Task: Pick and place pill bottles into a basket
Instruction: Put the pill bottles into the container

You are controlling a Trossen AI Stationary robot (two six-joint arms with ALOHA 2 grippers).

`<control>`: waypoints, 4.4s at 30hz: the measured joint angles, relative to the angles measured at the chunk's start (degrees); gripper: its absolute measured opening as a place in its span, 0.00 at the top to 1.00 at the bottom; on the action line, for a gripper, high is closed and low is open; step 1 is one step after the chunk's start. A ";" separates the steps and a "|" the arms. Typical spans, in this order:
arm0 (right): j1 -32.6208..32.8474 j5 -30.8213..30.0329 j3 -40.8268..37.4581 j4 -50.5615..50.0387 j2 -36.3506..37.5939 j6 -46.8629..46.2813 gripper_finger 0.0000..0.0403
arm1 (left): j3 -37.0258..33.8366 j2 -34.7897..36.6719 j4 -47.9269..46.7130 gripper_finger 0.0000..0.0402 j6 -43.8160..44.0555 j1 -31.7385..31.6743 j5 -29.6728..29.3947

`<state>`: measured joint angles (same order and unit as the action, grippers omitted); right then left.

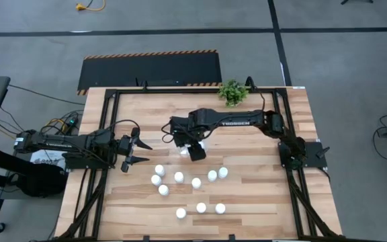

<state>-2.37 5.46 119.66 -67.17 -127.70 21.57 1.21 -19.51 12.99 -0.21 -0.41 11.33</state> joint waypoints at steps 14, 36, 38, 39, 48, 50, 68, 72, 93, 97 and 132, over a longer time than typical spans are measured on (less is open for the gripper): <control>-0.37 -5.70 13.44 -20.94 5.82 -2.99 0.52 | 0.01 0.02 -1.00 0.47 0.00 -0.01 -1.36; 7.59 -5.45 13.33 -22.85 21.22 -22.26 0.59 | 0.02 0.02 -1.76 0.47 1.73 -0.02 8.46; 8.86 -5.55 13.33 -22.85 21.24 -23.12 0.59 | 0.02 0.00 -1.16 0.47 0.86 0.00 9.51; 9.50 -5.56 13.33 -22.85 21.09 -23.49 0.59 | 0.02 0.02 -0.64 0.47 0.47 -0.02 9.53; 13.74 -12.03 -0.47 -22.91 22.79 -29.59 0.59 | 0.02 0.02 1.58 0.47 -0.94 -0.02 9.50; 14.44 -13.78 -5.75 -22.81 24.44 -31.58 0.59 | 0.02 0.00 1.60 0.47 -0.94 -0.02 9.21; 21.51 -15.83 -47.13 2.88 37.98 -42.11 0.62 | 0.02 0.00 1.55 0.47 -1.11 -0.02 7.48; 21.67 -15.81 -47.65 4.90 38.47 -45.99 0.63 | 0.02 0.00 1.53 0.47 -1.11 -0.02 7.49; 12.30 1.15 -39.79 -3.64 38.42 -43.33 0.56 | 0.02 0.00 1.51 0.47 -0.96 -0.02 7.43; 7.98 1.11 -31.23 -12.35 38.37 -39.89 0.53 | 0.02 0.00 1.51 0.47 -0.88 -0.02 7.41; 19.44 -8.22 -25.83 -9.29 22.12 -44.10 0.45 | 0.02 0.00 0.96 0.47 0.00 -0.02 7.34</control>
<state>17.07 -2.76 93.83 -76.46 -105.58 -22.52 1.23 -19.51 13.96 -0.21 -0.43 18.68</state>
